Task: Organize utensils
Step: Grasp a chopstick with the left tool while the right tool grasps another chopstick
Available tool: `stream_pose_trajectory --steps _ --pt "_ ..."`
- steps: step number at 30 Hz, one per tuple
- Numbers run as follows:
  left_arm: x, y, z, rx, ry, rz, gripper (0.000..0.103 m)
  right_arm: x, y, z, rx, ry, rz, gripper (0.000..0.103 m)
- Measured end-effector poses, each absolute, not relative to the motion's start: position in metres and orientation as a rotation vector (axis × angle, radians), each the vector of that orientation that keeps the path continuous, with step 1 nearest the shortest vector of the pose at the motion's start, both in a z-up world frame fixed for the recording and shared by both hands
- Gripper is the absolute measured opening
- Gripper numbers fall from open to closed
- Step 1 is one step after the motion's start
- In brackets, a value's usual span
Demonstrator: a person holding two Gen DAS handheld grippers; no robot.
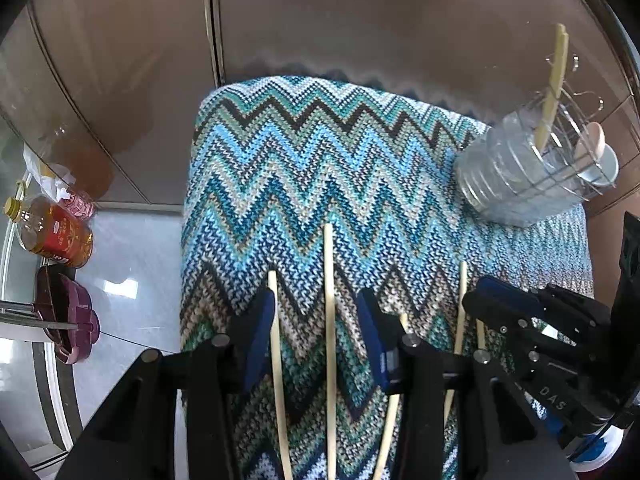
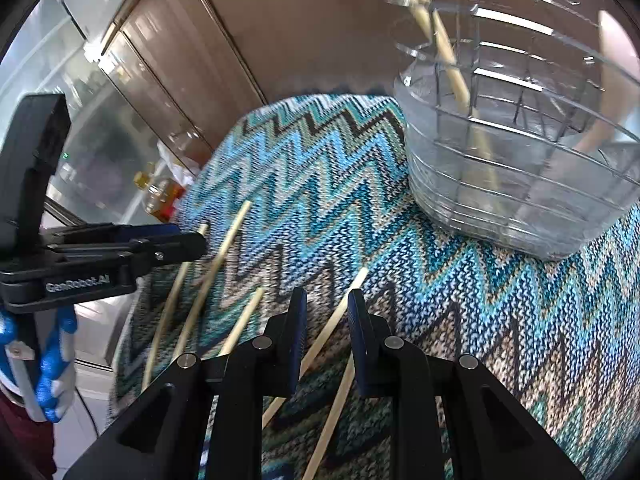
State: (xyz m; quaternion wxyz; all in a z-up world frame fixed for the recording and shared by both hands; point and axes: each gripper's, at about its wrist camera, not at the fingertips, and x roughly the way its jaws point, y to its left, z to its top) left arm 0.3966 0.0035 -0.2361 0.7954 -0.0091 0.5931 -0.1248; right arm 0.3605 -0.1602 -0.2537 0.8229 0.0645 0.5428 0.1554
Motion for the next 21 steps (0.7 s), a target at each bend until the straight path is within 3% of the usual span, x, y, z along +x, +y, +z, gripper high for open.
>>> stream_pose_trajectory --steps 21 --pt "0.419 -0.01 -0.25 0.032 1.318 -0.277 0.032 0.392 -0.155 -0.275 0.162 1.21 0.332 0.019"
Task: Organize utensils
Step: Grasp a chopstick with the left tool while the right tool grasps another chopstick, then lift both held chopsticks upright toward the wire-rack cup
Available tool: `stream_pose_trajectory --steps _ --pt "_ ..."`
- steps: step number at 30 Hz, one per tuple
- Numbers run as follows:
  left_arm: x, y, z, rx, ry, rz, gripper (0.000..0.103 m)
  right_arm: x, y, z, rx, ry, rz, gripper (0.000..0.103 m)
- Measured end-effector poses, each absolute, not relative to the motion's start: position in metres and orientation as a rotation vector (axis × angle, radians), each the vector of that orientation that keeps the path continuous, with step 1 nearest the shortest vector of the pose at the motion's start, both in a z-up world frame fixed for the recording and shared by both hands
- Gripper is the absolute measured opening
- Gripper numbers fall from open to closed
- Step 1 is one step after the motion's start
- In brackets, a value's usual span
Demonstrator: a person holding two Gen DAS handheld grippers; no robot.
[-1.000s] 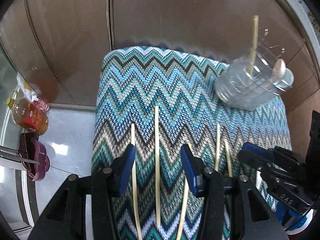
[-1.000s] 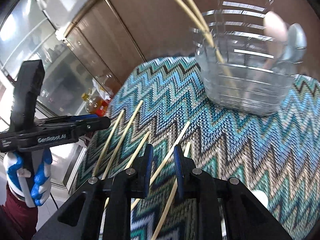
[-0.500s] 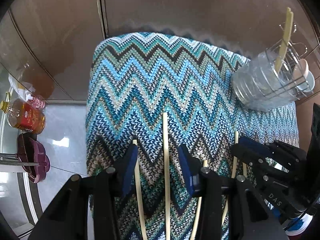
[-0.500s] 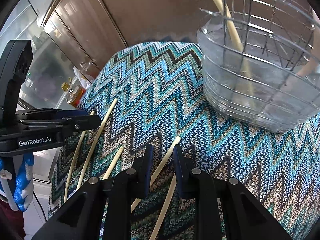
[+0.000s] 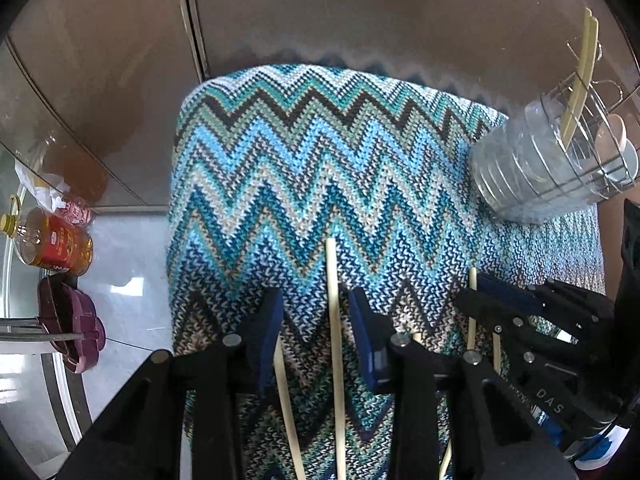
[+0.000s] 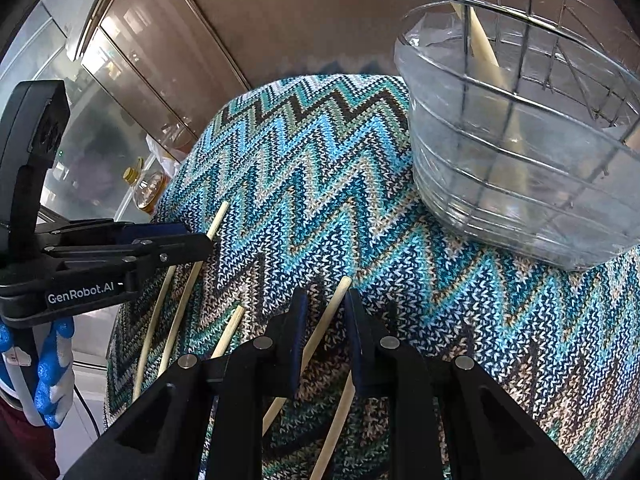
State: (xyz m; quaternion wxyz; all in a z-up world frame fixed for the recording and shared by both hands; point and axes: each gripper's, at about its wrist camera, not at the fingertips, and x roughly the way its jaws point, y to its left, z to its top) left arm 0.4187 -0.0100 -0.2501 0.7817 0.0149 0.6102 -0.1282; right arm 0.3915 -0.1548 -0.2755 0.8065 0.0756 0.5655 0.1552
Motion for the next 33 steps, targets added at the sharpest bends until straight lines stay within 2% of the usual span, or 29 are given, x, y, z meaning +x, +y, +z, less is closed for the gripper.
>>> stream_pose_trajectory --steps 11,14,18,23,33 --pt "0.423 -0.009 -0.244 -0.001 1.33 -0.33 0.032 0.394 -0.153 -0.279 0.161 1.21 0.346 0.019" --pt "0.423 -0.019 -0.252 0.0 1.366 -0.331 0.024 0.394 -0.155 -0.279 0.159 1.211 0.351 0.019" --pt "0.426 -0.02 -0.265 0.003 1.412 -0.331 0.017 0.395 -0.154 -0.278 0.147 1.221 0.355 0.012" --pt "0.427 -0.018 -0.265 0.031 1.429 -0.34 0.016 0.397 -0.153 -0.28 0.137 1.232 0.358 0.011" --pt "0.43 -0.014 -0.274 -0.019 1.425 -0.309 0.005 0.394 -0.151 -0.282 0.208 1.209 0.348 0.006"
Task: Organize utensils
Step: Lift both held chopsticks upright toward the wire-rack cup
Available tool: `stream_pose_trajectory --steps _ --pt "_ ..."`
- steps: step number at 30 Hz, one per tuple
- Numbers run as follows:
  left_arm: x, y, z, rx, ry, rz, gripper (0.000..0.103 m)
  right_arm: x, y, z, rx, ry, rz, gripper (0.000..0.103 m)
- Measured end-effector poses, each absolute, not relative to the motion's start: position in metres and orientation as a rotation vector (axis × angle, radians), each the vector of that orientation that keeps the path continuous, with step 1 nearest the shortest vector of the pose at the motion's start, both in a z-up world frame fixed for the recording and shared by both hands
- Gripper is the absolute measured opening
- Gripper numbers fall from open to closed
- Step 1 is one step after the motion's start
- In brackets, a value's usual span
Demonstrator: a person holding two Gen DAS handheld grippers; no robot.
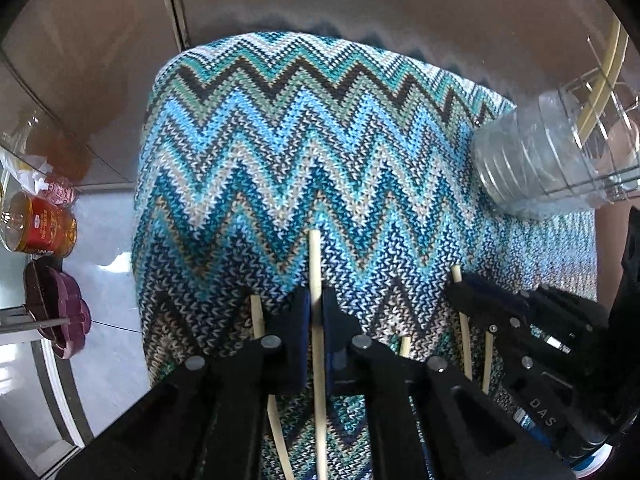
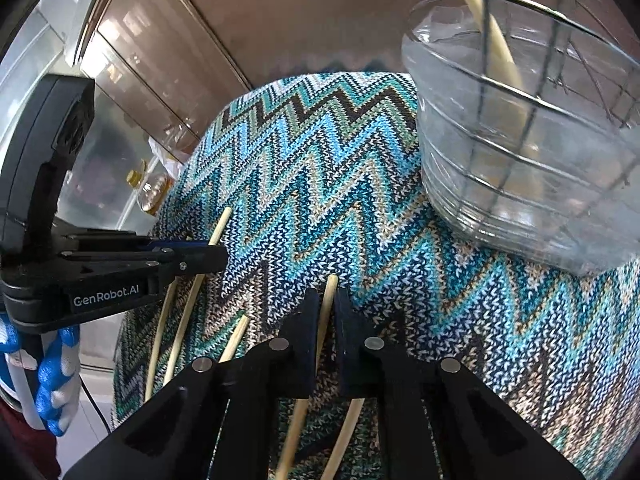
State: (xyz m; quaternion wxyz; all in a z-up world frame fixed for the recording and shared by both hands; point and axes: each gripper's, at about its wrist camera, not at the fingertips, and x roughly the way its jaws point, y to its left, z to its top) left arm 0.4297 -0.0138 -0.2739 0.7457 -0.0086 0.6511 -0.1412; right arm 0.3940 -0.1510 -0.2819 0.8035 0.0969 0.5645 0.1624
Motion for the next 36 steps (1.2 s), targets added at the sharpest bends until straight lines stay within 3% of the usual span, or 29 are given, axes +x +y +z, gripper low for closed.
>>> stream_pose_trajectory --steps 15,25,36 --pt "0.371 0.001 -0.203 -0.018 1.145 -0.312 0.005 0.326 -0.161 -0.214 0.239 0.965 0.431 0.005" --pt "0.289 0.005 -0.143 -0.002 0.861 -0.253 0.005 0.247 -0.165 -0.147 0.186 0.731 0.48 0.005" --pt "0.204 0.003 -0.092 0.033 0.682 -0.197 0.005 0.17 -0.164 -0.095 0.154 0.579 0.494 0.005"
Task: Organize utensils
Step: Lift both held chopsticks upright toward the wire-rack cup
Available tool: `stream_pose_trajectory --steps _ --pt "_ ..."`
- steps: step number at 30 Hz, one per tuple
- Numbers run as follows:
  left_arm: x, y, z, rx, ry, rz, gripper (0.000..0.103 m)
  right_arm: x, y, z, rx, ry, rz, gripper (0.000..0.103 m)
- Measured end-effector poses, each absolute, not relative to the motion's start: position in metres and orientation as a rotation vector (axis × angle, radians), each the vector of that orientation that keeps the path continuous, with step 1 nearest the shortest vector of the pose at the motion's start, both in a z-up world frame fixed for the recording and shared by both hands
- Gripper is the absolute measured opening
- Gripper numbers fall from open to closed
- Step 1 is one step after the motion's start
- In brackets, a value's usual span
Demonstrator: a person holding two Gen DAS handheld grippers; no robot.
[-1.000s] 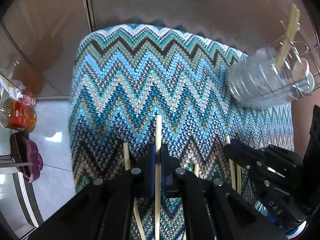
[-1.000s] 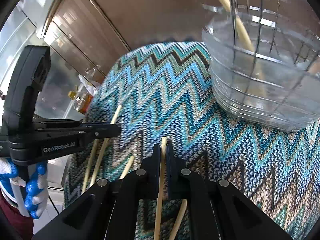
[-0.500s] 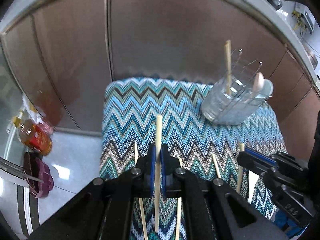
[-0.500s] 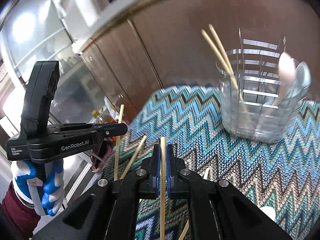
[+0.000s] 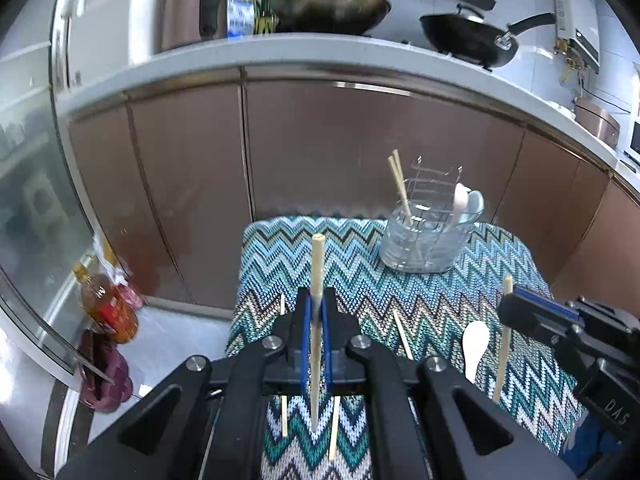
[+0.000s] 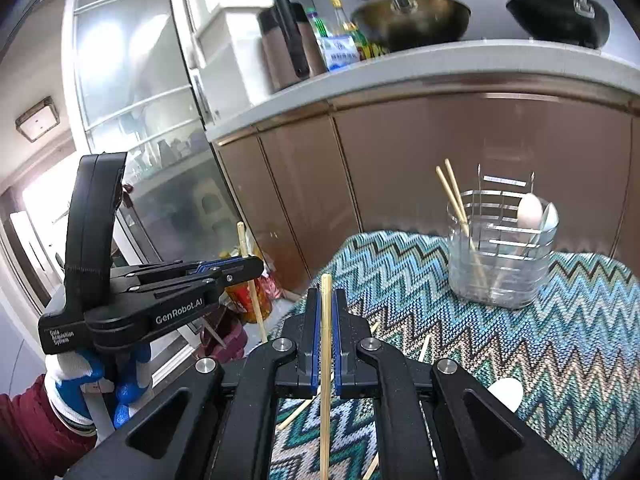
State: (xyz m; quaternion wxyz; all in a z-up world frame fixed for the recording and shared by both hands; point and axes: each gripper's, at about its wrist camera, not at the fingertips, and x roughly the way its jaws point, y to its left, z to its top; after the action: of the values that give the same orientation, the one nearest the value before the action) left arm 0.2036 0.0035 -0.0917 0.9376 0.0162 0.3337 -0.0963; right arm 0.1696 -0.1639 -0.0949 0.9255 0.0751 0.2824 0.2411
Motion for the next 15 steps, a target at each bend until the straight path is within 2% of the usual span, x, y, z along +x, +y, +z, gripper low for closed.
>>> stream_pose_trajectory --steps 15 --pt "0.127 -0.01 -0.046 0.083 0.527 -0.203 0.005 0.1 -0.177 -0.049 0.132 0.44 0.461 0.005"
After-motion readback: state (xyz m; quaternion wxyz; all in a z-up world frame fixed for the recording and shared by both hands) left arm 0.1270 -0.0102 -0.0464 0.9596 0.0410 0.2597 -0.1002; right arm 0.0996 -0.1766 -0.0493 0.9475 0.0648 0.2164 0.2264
